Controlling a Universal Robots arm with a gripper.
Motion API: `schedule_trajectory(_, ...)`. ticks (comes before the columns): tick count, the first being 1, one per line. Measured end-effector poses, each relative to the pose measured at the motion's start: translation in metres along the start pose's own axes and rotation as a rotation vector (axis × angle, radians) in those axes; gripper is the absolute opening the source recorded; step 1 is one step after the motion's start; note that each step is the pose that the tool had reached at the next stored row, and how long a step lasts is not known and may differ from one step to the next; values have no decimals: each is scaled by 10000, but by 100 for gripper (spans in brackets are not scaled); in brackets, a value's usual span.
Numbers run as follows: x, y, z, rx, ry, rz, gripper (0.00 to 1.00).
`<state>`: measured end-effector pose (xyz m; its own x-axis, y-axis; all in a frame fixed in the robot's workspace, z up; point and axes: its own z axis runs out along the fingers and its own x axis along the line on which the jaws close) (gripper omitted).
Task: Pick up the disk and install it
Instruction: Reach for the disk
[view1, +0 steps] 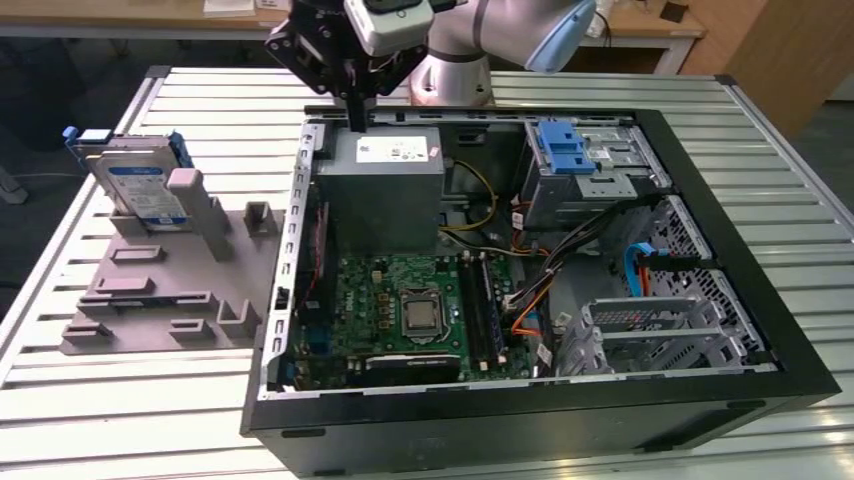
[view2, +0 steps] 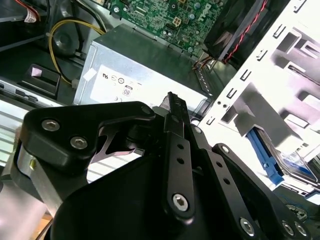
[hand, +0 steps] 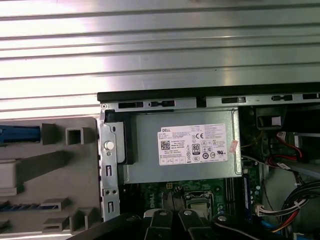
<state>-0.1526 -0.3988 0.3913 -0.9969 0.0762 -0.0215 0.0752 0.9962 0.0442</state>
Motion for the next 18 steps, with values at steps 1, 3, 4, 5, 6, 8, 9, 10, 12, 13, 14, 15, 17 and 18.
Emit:
schedule_trajectory(1,4,0,0,1,1,0,11)
schedule_trajectory(3,13,-1,0,1,3,0,11)
schedule_trajectory(4,19,-1,1,1,4,1,11)
schedule_trajectory(5,23,-2,1,1,4,1,11)
schedule_trajectory(6,27,-2,1,1,5,0,11)
schedule_trajectory(8,37,-3,2,1,6,1,11)
schedule_trajectory(9,42,-3,2,1,7,0,11)
schedule_trajectory(10,47,-4,3,1,7,0,11)
schedule_trajectory(12,57,-5,3,0,8,0,11)
schedule_trajectory(13,61,-5,3,1,9,1,11)
schedule_trajectory(14,66,-5,4,1,10,1,11)
schedule_trajectory(15,72,-6,4,1,10,0,11)
schedule_trajectory(17,84,-7,5,1,10,0,11)
schedule_trajectory(18,90,-7,5,2,11,1,11)
